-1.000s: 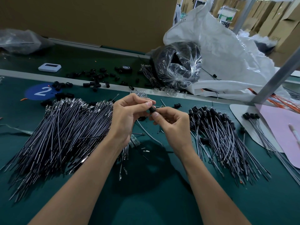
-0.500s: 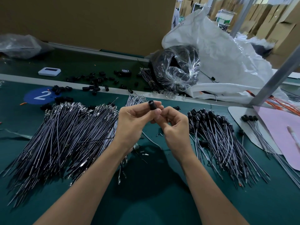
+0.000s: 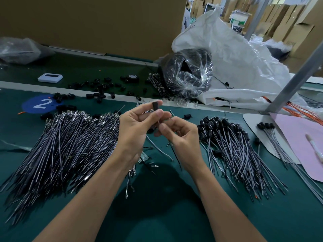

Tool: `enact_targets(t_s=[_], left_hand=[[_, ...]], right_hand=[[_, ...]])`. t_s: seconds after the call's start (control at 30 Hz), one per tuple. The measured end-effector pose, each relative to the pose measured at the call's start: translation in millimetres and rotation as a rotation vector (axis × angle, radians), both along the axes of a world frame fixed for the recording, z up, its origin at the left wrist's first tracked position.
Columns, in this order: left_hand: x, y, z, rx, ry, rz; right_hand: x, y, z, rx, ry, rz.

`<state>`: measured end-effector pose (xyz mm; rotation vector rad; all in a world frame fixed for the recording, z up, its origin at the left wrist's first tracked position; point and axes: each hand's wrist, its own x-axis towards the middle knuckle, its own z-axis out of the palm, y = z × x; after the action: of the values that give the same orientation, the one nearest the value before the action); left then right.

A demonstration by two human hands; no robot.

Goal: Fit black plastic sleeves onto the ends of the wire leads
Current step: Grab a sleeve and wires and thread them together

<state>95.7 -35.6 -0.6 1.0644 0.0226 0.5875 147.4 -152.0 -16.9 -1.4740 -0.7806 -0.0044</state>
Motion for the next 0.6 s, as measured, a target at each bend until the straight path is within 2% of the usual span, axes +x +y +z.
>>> enact_targets(t_s=[0.07,0.13,0.23,0.3,0.43,0.6], left_hand=[[1.2,9.1,-0.3,-0.119,0.048,0.011],[2.0,18.7,-2.0,-0.217,0.117,0.018],[5.1,22.9,-8.3,-0.232,0.236,-0.006],[8.0,21.8,-12.4,-0.164,0.292,-0.01],[9.9,21.6,-17.5,-0.036,0.342,-0.009],[9.2,21.0,-16.8,0.002,0.365,-0.02]], right_hand=[[3.8,-4.6,0.7,0.055,0.077,-0.011],[13.4,-9.1,-0.3,0.05,0.131,-0.15],[29.7,-13.3,-6.3,-0.189,0.05,-0.407],[34.1,-16.1,-9.2,-0.375,-0.041,-0.471],[30.8,-18.4,-10.3,-0.751,-0.155,-0.477],[24.7,-17.2,-2.5,-0.715,-0.221,-0.37]])
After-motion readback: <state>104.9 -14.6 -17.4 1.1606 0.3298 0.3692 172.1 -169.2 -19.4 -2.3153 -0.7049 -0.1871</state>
